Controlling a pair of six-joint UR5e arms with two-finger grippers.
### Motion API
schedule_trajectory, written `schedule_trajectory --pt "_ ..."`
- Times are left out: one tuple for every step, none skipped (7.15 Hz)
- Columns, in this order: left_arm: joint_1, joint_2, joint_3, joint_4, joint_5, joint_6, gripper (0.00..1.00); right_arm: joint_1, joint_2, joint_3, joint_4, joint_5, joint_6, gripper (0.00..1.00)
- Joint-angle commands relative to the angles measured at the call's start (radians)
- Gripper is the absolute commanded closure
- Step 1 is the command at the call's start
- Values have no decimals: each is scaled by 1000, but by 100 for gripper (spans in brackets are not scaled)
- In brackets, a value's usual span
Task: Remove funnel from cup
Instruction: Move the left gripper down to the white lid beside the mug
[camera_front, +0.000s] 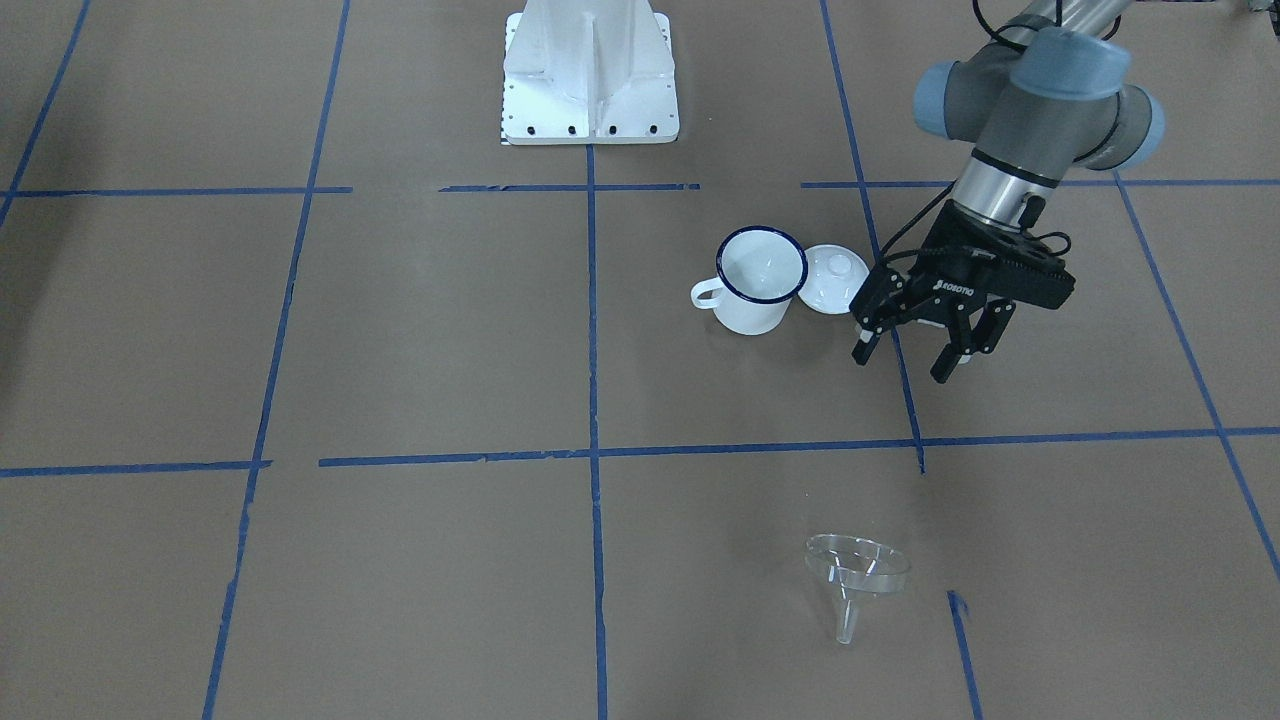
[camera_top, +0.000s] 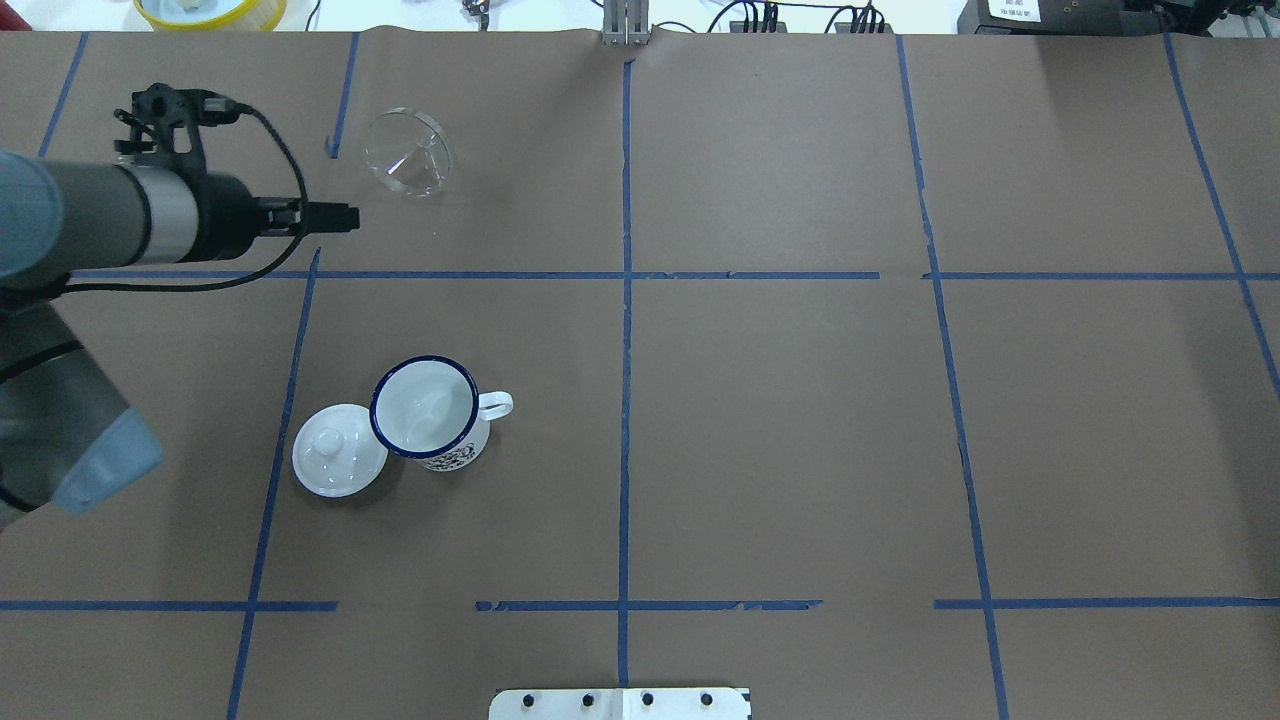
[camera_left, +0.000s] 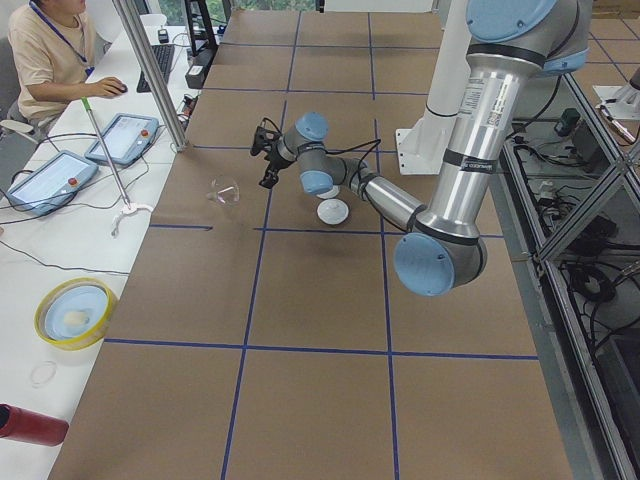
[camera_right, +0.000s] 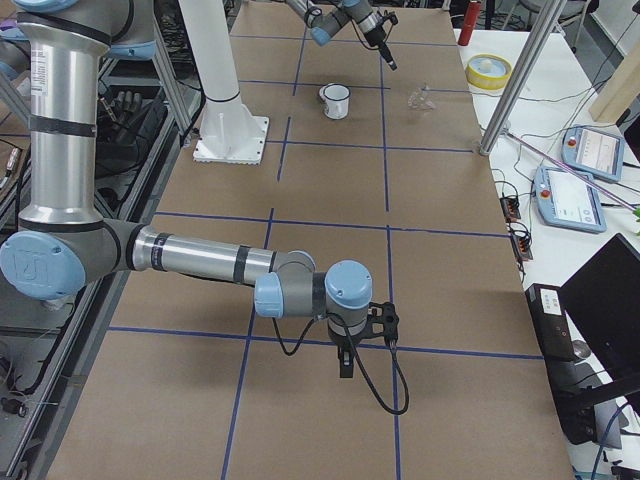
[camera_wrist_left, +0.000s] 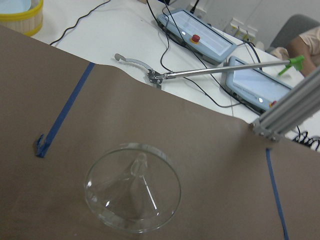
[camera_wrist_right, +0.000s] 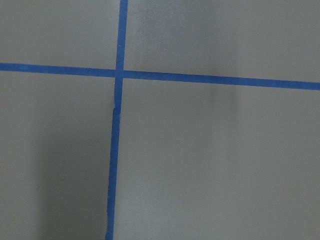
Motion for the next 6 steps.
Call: schedule_trajectory --pt "-44 224 -119 7 -143 154 0 0 0 0 0 0 0 0" --pt "-21 267 -144 8 -134 157 0 0 0 0 0 0 0 0" --pt "42 272 -144 53 -55 157 0 0 0 0 0 0 0 0" --pt "80 257 -158 143 -11 150 0 0 0 2 0 0 0 0" --pt "120 245 -183 180 -8 134 0 0 0 0 0 0 0 0" --pt "160 234 -195 221 28 93 0 0 0 2 0 0 0 0"
